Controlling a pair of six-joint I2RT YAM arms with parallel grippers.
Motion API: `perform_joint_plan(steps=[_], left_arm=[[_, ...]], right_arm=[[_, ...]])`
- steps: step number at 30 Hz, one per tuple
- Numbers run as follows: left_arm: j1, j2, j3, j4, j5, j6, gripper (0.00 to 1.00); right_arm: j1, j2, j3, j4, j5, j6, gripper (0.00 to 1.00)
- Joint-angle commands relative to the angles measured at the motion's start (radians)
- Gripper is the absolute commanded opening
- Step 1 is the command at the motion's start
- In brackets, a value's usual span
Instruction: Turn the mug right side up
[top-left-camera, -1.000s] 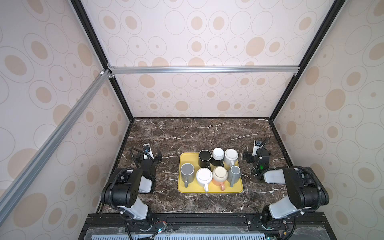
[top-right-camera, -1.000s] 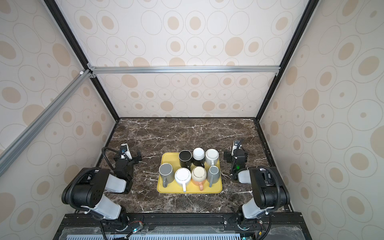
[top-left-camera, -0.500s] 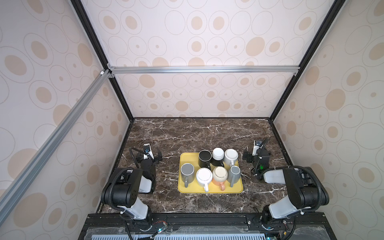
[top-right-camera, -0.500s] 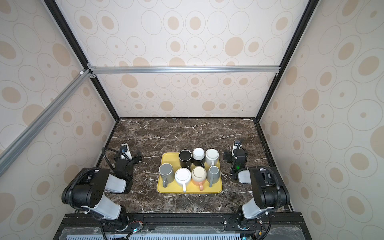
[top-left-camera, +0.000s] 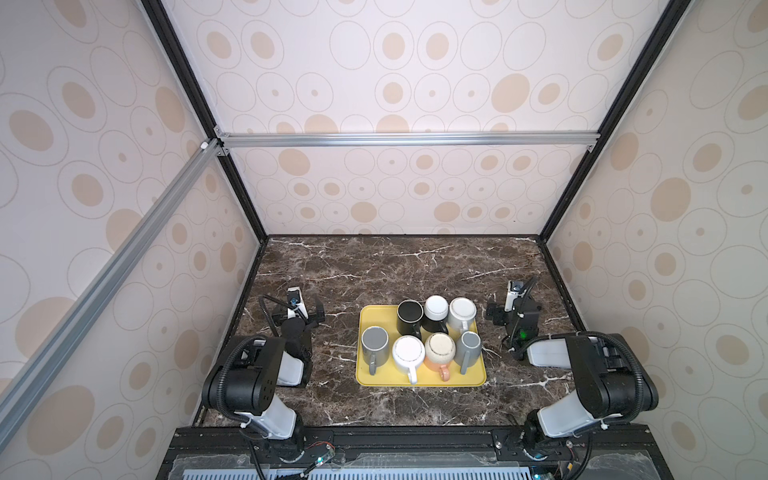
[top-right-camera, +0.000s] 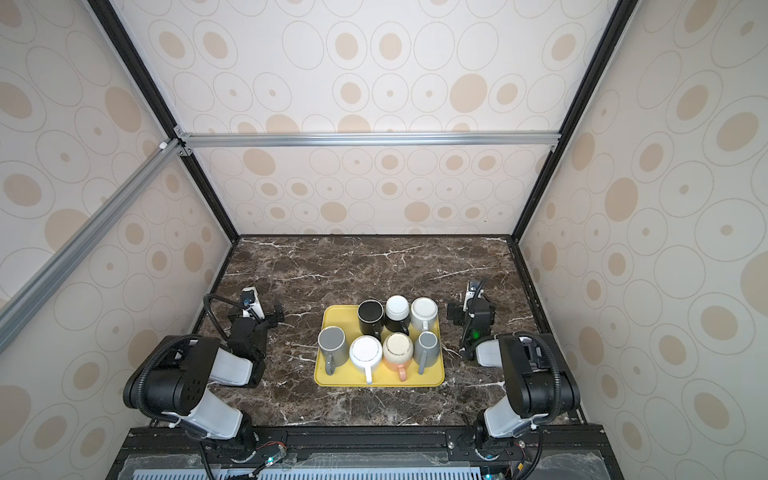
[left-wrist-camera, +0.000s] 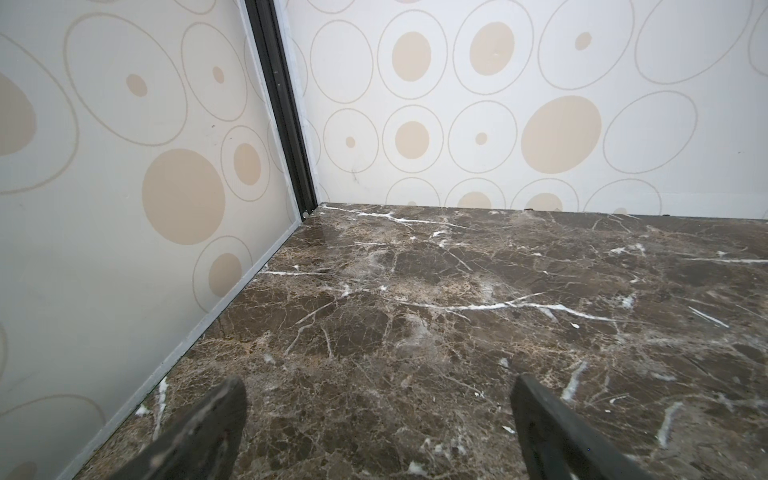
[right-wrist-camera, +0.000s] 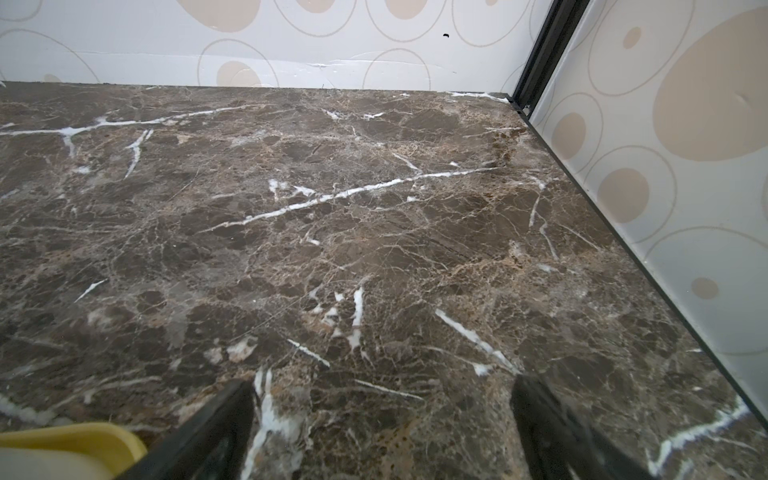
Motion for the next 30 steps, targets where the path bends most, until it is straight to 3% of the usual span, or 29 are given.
perform_joint_plan(steps=[1,12,16,19,20,22,25,30], left_arm=[[0.007,-0.004,0.000,0.018,0.005,0.001,1.00],[0.007,-0.007,-0.010,0.040,-0.005,0.004,1.00],[-0.028,-0.147,-0.065,0.036,-0.013,0.046,1.00],[-0.114,-0.304,-0.088,-0.013,-0.168,0.093,1.00],[-0.140,-0.368,-0.087,-0.044,-0.253,0.050,1.00],[-0.148,-0.519,-0.034,-0.308,-0.302,-0.098,1.00],[-0.151,-0.676,0.087,-0.690,-0.294,-0.278,1.00],[-0.180,-0.908,0.159,-1.053,-0.228,-0.415,1.00]], right_arm=[[-0.001,-0.008,0.011,-0.001,-0.005,0.000,1.00],[-0.001,-0.012,0.011,0.021,-0.004,-0.006,1.00],[0.004,-0.133,0.180,-0.372,0.025,-0.003,0.99],[0.010,-0.198,0.268,-0.519,0.061,0.088,1.00],[0.011,-0.217,0.314,-0.622,0.056,0.124,1.00],[0.019,-0.241,0.363,-0.731,0.040,0.177,0.99],[0.091,-0.277,0.412,-0.849,0.114,0.204,0.99],[0.245,-0.304,0.521,-1.097,0.171,0.278,0.99]])
